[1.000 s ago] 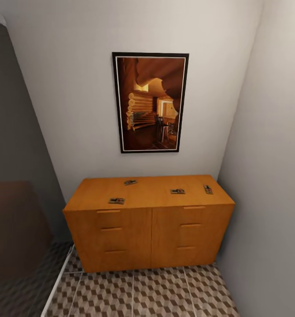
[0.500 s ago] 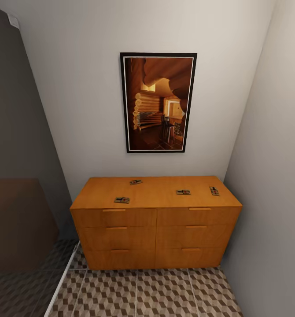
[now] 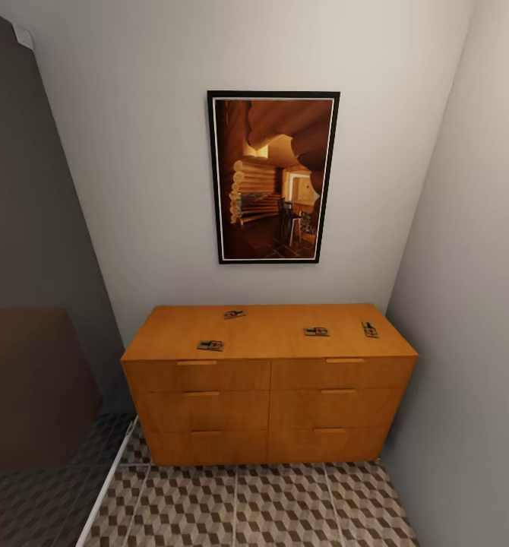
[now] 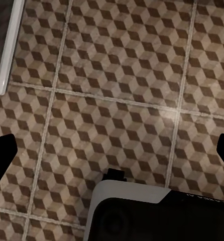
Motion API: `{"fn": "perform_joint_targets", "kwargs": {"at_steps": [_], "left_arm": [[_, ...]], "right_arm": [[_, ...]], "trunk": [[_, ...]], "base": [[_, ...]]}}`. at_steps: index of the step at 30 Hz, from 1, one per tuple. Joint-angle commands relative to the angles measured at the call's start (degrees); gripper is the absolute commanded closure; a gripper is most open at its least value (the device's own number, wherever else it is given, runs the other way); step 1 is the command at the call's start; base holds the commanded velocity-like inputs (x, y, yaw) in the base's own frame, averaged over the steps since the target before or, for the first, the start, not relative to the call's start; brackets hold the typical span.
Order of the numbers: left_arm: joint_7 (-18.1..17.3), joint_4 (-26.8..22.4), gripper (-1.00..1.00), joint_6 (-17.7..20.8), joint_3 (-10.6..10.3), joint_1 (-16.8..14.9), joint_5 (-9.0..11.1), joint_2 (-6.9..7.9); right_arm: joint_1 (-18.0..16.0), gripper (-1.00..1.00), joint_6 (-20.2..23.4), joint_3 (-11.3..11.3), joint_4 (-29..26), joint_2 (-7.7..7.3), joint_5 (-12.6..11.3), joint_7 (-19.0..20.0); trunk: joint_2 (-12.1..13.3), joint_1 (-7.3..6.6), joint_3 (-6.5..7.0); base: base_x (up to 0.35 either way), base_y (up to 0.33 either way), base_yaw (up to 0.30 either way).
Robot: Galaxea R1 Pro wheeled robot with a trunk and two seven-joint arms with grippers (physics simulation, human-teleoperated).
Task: Take the four mousetraps from the cabinet in the bathroom and place them on the bathroom floor. Make sure all four end up on the same floor surface, and ensure that at least two of them are either under or directly next to the same bathroom sink.
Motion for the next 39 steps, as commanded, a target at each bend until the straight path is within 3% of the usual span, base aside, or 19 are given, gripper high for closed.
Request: {"fn": "perform_joint_targets", "kwargs": {"at_steps": [1,21,39], "left_arm": [[0.00,0.02,-1.00,-0.17,0.23,-0.05,-0.01,-0.06],[0.05,0.02,-1.00,-1.61,0.26,-0.05,-0.15,-0.11],[0.17,0.10,-1.00,-2.11,0.18,-0.05,-0.77,-1.21]], "right_arm": [[-0.05,-1.00,-0.16,-0.01,0.04,-0.01,0.32,-0.01],[-0.05,-1.00,-0.16,-0.01,0.04,-0.01,0.32,-0.01],[-0.05,-1.00,-0.16,-0.07,0.04,-0.01,0.32,-0.01]], "trunk": [[-0.12,0.03,-0.13],[-0.12,0.03,-0.13],[-0.12,0.03,-0.13]], "base": [[0.000,0.000,0.000],[0.001,-0.001,0.000],[0.223,-0.159,0.000]]}}
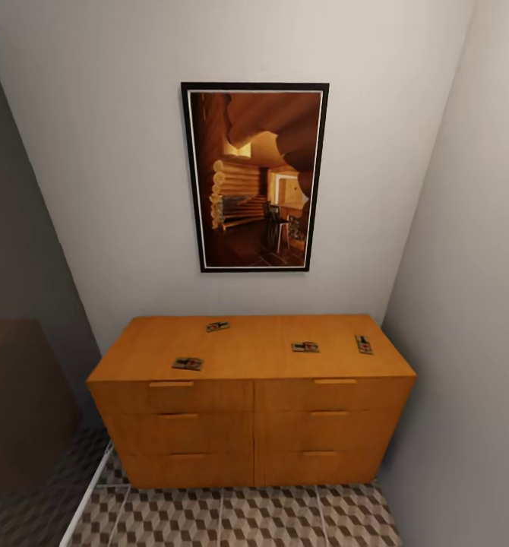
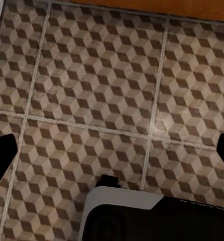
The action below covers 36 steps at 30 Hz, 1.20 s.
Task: Take the four mousetraps from the cabinet in the bathroom and place them on the bathroom floor. Make sure all four end up on the same floor surface, and ensure that at least two of them are either under or directly next to the same bathroom sink.
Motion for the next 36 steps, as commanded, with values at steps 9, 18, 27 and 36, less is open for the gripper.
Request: {"fn": "perform_joint_targets", "kwargs": {"at_steps": [9,18,27,36], "left_arm": [[0.01,0.00,-1.00,-0.19,0.24,-0.04,0.02,-0.12],[-0.03,-0.05,-1.00,-0.24,0.24,-0.04,0.17,-0.14],[-0.07,-0.05,-1.00,-0.25,0.24,-0.04,0.23,-0.14],[-0.08,-0.04,-1.00,-0.26,0.24,-0.04,0.25,-0.14]], "right_arm": [[-0.05,-1.00,-0.16,-0.02,0.04,-0.01,0.32,-0.01],[-0.05,-1.00,-0.16,-0.03,0.04,-0.01,0.32,-0.01],[-0.05,-1.00,-0.16,-0.03,0.04,-0.01,0.32,-0.01],[-0.05,-1.00,-0.16,-0.04,0.04,-0.01,0.32,-0.01]], "trunk": [[-0.12,0.06,-0.13],[-0.12,0.06,-0.13],[-0.12,0.06,-0.13],[-0.12,0.06,-0.13]], "base": [[0.232,-0.181,0.000],[0.097,-0.081,0.000],[0.016,-0.013,0.000],[0.002,-0.002,0.000]]}}
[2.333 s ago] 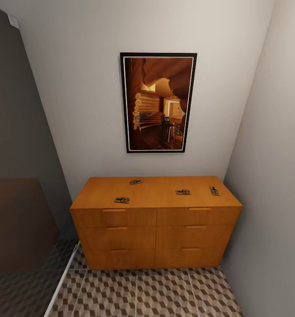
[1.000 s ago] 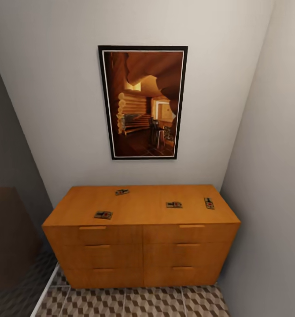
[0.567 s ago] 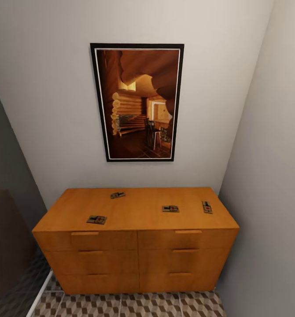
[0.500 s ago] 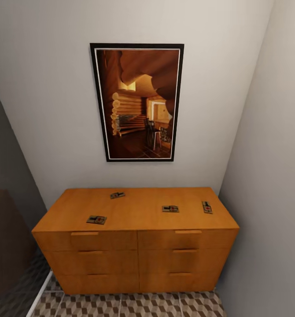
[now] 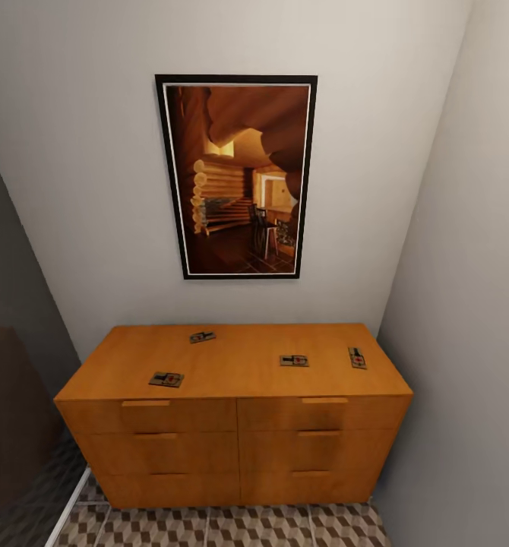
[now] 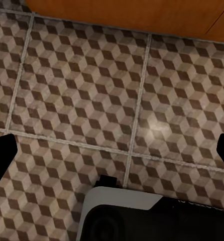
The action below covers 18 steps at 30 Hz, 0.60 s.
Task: Take the four mousetraps from the cabinet in the bathroom and place them on the bathroom floor. Make sure all four end up on the same floor surface, and ensure that at least two of them are either under or directly next to the same bathroom sink.
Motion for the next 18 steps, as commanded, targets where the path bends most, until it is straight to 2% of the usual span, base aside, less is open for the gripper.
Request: {"fn": "perform_joint_targets", "kwargs": {"at_steps": [1,18], "left_arm": [[0.00,0.01,-1.00,-0.18,0.23,-0.05,-0.05,-0.06],[-0.01,0.06,-1.00,-0.18,0.23,-0.05,-0.20,-0.06]], "right_arm": [[-0.05,-1.00,-0.16,-0.01,0.04,-0.01,0.32,-0.01],[-0.05,-1.00,-0.16,-0.02,0.04,-0.01,0.32,-0.01]], "trunk": [[-0.13,0.03,-0.13],[-0.13,0.03,-0.13]], "base": [[0.000,0.000,0.000],[0.000,0.000,0.000]]}}
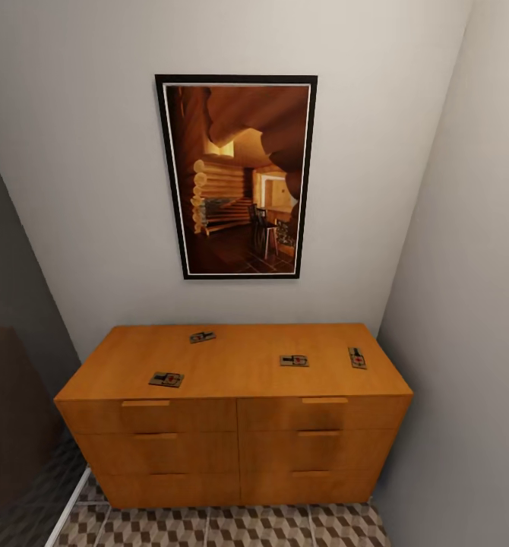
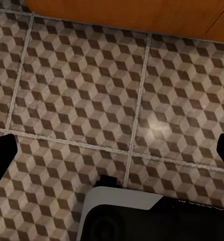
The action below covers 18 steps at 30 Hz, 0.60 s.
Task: Take the four mousetraps from the cabinet in the bathroom and place them on the bathroom floor. Make sure all four end up on the same floor surface, and ensure that at least two of them are either under or directly next to the same bathroom sink.
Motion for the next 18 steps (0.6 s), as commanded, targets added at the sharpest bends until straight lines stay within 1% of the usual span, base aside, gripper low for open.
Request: {"fn": "perform_joint_targets", "kwargs": {"at_steps": [1,18], "left_arm": [[0.00,0.02,-1.00,-0.18,0.23,-0.05,-0.07,-0.06],[-0.26,0.02,-1.00,-0.16,0.23,-0.05,0.11,-0.06]], "right_arm": [[-0.05,-1.00,-0.16,-0.01,0.04,-0.01,0.32,-0.01],[-0.05,-1.00,-0.16,-0.01,0.04,-0.01,0.32,-0.01]], "trunk": [[-0.12,0.03,-0.13],[-0.12,0.03,-0.13]], "base": [[0.000,0.000,0.000],[0.000,0.000,0.000]]}}
